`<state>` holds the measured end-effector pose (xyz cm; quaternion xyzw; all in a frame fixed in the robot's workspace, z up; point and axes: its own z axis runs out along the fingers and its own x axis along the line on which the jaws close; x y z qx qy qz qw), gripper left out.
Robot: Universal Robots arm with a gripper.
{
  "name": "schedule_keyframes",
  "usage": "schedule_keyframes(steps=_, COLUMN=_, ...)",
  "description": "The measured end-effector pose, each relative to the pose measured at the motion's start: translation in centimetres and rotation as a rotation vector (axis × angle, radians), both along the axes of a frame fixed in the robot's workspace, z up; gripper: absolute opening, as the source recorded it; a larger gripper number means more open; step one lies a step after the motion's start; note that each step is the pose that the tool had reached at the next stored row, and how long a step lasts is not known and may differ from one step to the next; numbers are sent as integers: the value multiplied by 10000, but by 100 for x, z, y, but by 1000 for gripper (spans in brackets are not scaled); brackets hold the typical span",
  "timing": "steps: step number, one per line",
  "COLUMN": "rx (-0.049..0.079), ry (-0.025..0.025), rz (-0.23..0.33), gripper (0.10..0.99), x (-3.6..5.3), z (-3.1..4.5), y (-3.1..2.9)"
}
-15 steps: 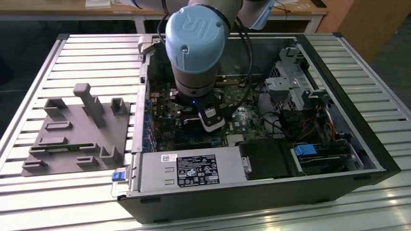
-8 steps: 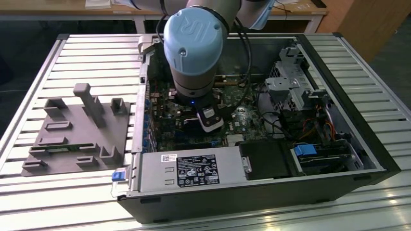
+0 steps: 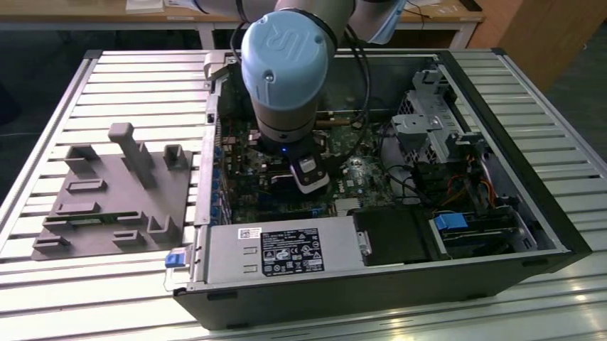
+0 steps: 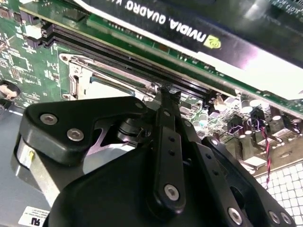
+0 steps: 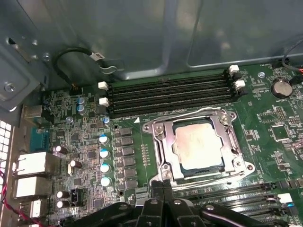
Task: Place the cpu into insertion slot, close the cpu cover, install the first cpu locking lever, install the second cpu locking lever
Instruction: 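Install the second cpu locking lever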
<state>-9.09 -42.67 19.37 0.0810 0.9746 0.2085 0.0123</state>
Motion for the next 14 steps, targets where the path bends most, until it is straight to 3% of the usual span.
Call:
schedule_keyframes(steps=4, rx=0, ry=0, rz=0, gripper=106, x=-1, z=-2, y=33)
schedule_keyframes(steps=14, rx=0, ry=0, rz=0, gripper=106, x=-31, z=-38, y=35)
